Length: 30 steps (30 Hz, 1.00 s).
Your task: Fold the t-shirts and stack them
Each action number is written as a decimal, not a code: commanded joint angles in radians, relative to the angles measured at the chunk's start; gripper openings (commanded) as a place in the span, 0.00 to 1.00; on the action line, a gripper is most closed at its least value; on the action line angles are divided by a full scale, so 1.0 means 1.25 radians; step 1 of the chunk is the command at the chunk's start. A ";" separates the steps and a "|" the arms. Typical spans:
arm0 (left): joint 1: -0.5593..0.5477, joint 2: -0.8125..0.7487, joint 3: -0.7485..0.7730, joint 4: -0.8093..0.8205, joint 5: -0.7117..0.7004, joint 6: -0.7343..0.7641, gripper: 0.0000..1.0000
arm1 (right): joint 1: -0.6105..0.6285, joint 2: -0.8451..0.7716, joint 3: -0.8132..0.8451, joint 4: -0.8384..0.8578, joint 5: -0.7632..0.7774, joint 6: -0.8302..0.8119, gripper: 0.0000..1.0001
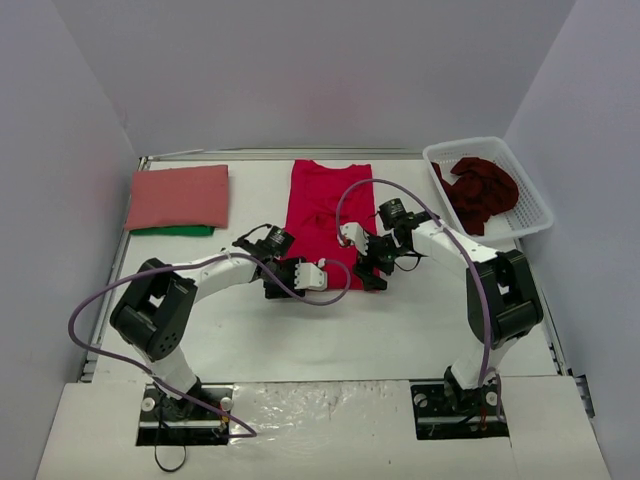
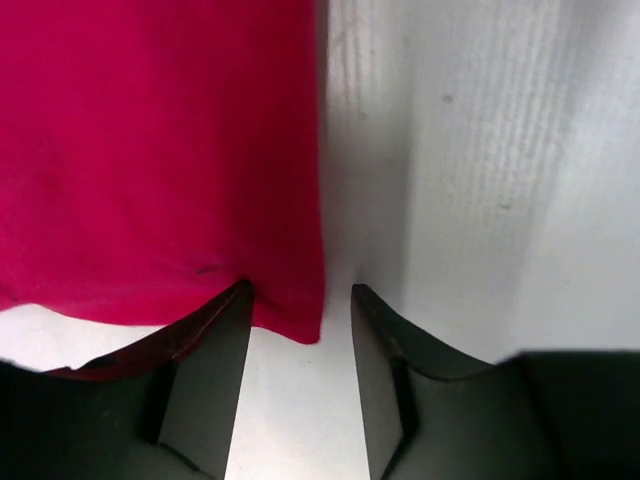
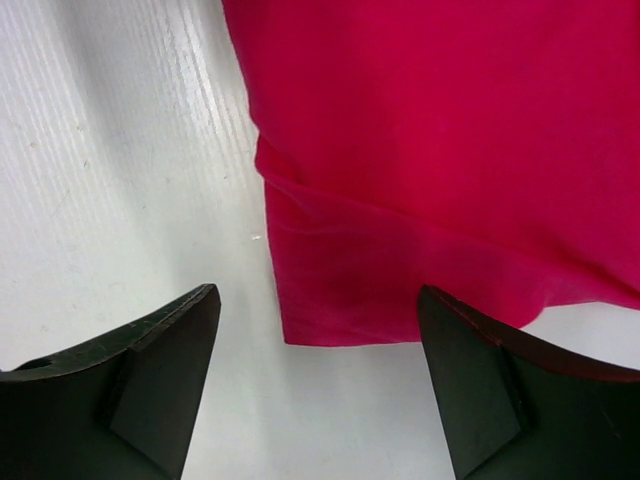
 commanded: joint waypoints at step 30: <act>0.047 0.087 0.069 -0.063 0.090 -0.044 0.02 | 0.033 0.052 -0.141 0.120 0.108 0.012 0.45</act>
